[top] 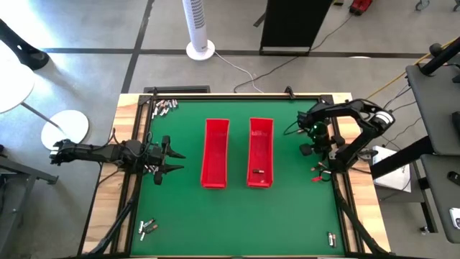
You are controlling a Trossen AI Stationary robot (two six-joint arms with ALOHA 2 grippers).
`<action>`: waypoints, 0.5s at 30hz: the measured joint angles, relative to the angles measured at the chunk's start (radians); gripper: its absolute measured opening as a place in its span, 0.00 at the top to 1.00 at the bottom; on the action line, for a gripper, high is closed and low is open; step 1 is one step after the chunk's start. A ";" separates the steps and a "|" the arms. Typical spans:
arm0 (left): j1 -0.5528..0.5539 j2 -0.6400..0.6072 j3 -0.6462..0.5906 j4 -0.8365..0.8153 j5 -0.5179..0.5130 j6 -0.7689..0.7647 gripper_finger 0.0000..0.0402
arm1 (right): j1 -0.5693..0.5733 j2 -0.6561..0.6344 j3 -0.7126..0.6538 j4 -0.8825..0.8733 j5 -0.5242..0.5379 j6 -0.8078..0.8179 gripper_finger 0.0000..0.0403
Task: Sort batteries
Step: Put the black battery into the right red bin
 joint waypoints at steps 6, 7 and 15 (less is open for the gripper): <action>0.000 0.000 0.000 0.000 0.000 0.000 0.61 | 0.056 0.031 0.000 0.000 -0.007 -0.005 0.97; 0.000 0.000 0.000 0.000 0.000 0.000 0.61 | 0.069 0.036 0.000 0.001 -0.011 -0.008 0.97; 0.000 0.000 0.000 0.000 0.000 0.000 0.61 | 0.137 0.045 0.000 0.000 -0.087 -0.001 0.97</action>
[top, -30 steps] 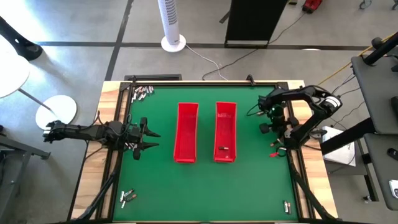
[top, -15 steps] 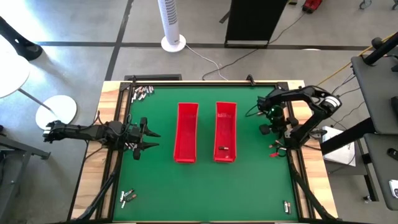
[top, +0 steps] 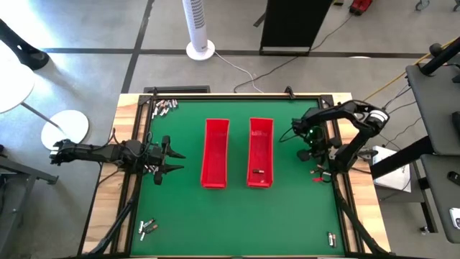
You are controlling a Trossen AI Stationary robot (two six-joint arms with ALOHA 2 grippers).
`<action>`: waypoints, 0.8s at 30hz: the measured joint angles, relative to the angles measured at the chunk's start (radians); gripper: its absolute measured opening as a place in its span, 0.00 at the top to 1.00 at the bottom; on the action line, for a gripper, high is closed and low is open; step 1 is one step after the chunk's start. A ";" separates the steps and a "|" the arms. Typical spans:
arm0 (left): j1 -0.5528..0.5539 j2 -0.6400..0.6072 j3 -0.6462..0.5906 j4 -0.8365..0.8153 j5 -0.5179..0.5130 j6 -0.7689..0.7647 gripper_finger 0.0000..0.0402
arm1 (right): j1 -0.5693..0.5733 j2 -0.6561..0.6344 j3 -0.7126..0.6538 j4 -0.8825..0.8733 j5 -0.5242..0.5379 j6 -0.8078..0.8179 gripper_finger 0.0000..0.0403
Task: Sort batteries
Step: Put the black battery into the right red bin
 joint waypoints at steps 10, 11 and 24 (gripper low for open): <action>0.000 0.000 0.000 0.000 0.000 0.000 0.61 | 0.026 0.000 0.000 -0.003 -0.088 0.040 0.97; 0.000 0.000 0.000 0.000 0.000 0.000 0.61 | 0.026 0.000 0.000 -0.003 -0.089 0.038 0.97; 0.000 0.000 0.000 0.000 0.000 0.000 0.61 | 0.026 -0.065 0.120 -0.076 0.001 -0.025 0.97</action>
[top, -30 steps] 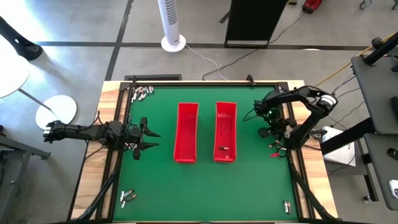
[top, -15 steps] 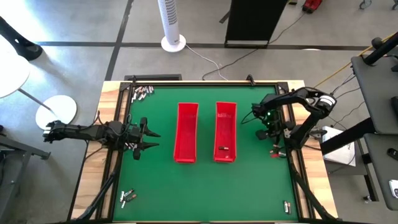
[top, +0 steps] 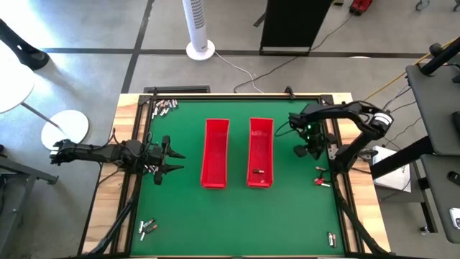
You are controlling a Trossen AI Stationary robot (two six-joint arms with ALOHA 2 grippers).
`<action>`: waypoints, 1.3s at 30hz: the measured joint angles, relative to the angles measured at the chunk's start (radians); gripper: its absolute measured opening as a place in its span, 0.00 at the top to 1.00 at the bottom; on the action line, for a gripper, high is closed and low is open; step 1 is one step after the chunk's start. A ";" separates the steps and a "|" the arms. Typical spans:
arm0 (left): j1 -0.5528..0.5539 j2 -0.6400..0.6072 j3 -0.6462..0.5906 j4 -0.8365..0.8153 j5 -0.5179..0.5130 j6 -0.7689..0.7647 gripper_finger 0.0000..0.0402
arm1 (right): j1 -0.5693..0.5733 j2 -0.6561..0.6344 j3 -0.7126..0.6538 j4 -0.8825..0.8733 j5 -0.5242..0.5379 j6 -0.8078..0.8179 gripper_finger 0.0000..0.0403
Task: Sort batteries
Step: Put the black battery into the right red bin
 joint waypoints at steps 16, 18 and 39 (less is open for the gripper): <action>0.000 0.000 0.000 0.000 0.000 0.000 0.61 | 0.071 -0.382 0.310 -0.213 0.280 0.036 0.97; 0.000 0.000 0.000 0.000 0.000 0.000 0.61 | 0.126 -0.433 0.304 -0.213 0.279 0.083 0.97; 0.000 0.000 0.000 0.000 0.000 0.000 0.61 | 0.911 -0.391 0.115 -0.198 0.324 0.347 0.97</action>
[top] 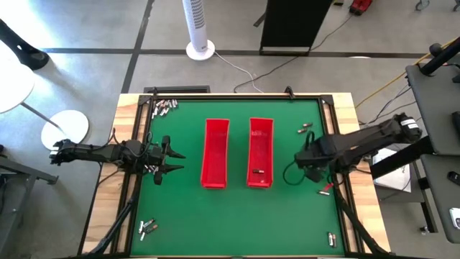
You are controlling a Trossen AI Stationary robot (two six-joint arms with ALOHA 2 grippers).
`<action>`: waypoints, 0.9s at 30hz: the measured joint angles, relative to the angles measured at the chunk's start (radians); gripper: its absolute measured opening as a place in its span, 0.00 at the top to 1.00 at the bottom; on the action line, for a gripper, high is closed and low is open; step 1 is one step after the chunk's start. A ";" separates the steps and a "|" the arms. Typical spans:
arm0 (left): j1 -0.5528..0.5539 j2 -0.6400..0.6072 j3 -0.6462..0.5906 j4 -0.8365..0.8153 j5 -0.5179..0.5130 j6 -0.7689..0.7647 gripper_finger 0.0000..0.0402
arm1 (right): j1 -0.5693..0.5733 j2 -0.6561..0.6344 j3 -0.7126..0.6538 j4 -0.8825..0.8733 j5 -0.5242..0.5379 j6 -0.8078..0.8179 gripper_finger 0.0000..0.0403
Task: Sort batteries
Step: Put the black battery into the right red bin
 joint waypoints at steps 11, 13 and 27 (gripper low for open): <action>0.000 0.000 0.000 0.000 0.000 0.000 0.61 | 0.088 0.166 -0.088 0.047 0.037 -0.167 0.97; 0.000 0.000 0.000 0.000 0.000 0.000 0.61 | 0.088 0.213 -0.088 0.049 0.047 -0.214 0.97; 0.000 0.000 0.000 0.000 0.000 0.000 0.61 | 0.082 0.377 -0.148 0.168 0.137 -0.132 0.97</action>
